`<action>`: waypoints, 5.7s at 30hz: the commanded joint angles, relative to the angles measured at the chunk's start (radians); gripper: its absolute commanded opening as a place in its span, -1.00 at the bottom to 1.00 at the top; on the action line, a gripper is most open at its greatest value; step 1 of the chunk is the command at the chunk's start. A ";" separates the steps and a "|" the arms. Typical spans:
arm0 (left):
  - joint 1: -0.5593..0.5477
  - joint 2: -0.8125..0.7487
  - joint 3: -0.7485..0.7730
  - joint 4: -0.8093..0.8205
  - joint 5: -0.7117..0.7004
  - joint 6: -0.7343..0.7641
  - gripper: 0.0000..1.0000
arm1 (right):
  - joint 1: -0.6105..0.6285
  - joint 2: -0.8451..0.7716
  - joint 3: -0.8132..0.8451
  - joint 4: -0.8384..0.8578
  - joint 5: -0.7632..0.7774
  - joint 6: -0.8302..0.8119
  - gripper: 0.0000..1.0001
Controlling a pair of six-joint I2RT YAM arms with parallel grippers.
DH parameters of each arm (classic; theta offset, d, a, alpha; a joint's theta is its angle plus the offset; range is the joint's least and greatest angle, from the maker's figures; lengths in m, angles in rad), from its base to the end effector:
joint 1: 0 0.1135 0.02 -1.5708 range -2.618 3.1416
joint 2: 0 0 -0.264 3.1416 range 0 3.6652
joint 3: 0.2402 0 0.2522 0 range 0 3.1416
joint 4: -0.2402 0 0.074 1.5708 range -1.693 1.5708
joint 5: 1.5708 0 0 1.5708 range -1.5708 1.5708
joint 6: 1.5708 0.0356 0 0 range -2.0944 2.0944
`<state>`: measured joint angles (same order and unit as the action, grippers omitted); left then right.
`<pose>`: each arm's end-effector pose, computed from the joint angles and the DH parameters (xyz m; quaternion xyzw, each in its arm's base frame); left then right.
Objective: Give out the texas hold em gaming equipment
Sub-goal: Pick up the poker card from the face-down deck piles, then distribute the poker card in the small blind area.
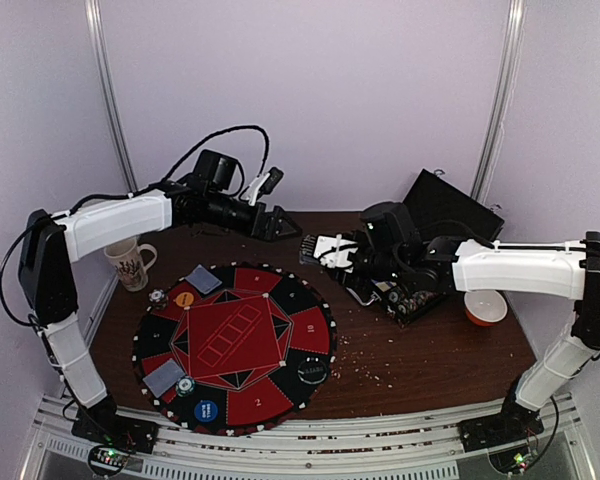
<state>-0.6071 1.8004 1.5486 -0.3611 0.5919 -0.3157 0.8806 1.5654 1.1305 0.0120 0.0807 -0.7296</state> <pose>0.3311 -0.2542 0.3081 0.2562 0.8204 -0.4280 0.2795 0.2351 0.2803 0.2838 -0.5897 0.5973 0.0071 0.5435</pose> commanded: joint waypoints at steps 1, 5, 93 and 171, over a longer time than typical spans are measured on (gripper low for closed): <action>-0.011 -0.010 -0.041 0.145 0.103 -0.058 0.89 | 0.008 0.006 0.038 0.029 -0.009 0.018 -0.11; -0.011 -0.031 -0.106 0.222 0.121 -0.071 0.93 | 0.008 0.014 0.040 0.030 -0.009 0.016 -0.11; -0.068 -0.128 -0.176 0.175 0.089 -0.060 -0.93 | 0.008 0.036 0.034 0.029 0.018 0.018 -0.11; 0.214 -0.930 -0.978 -0.670 -0.503 -0.758 -1.00 | -0.049 0.030 -0.011 0.066 -0.033 0.026 -0.12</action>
<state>-0.3988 0.8803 0.5774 -1.0386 0.0872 -1.0504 0.8352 1.5993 1.1248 0.0620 0.0601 -0.7074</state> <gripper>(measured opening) 0.007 0.441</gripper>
